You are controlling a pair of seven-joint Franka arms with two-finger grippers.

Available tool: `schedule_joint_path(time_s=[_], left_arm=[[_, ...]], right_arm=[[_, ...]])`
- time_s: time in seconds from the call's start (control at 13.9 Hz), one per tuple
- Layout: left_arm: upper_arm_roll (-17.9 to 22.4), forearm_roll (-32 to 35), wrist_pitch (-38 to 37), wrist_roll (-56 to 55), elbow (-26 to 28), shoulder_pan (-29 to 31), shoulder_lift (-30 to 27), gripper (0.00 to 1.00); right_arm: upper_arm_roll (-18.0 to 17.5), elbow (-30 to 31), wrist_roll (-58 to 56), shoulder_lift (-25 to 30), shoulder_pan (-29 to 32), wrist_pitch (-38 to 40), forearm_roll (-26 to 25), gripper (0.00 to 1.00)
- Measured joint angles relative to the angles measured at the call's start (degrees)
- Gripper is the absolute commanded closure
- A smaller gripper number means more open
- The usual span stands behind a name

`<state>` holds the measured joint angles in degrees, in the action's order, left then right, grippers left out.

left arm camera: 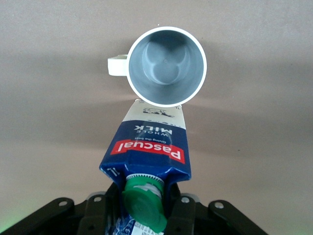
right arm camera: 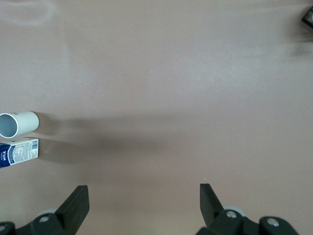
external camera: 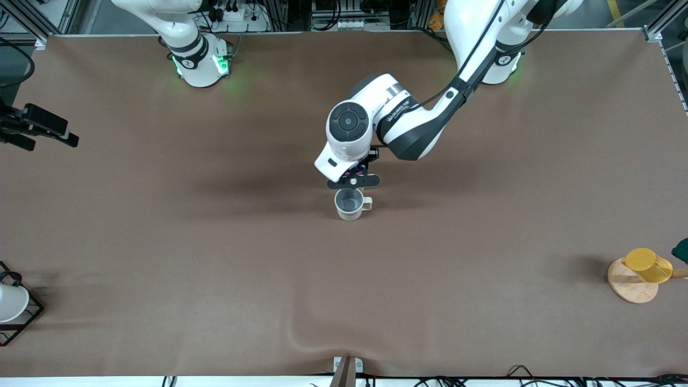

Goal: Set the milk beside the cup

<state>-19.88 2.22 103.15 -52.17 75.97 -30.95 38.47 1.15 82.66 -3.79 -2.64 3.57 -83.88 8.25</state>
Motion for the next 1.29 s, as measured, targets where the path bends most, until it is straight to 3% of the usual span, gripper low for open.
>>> schedule_joint_path(time_s=[0.07,0.22,0.72,1.01,1.29], left_arm=[[0.01,0.0,0.17,0.0,0.0,0.0,0.15,0.36],[0.01,0.0,0.36,-0.02,-0.01,0.0,0.43,0.0],[0.09,0.0,-0.45,-0.14,-2.03,0.16,-0.46,0.0],[0.33,0.05,-7.55,-0.79,-3.29,3.24,-8.68,0.0],[0.81,0.45,-12.26,-0.44,-3.55,13.64,-19.32,0.0]], right_arm=[[0.02,0.44,0.01,0.43,-0.04,0.02,-0.26,0.0],[0.92,1.46,0.02,1.12,-0.71,0.02,-0.59,0.0],[2.51,2.66,0.02,1.34,-2.29,-0.27,-0.84,0.0],[1.68,2.65,1.77,1.34,-3.37,-0.69,-4.6,0.0],[1.56,2.64,2.07,1.34,-3.44,-1.01,-6.26,0.0]])
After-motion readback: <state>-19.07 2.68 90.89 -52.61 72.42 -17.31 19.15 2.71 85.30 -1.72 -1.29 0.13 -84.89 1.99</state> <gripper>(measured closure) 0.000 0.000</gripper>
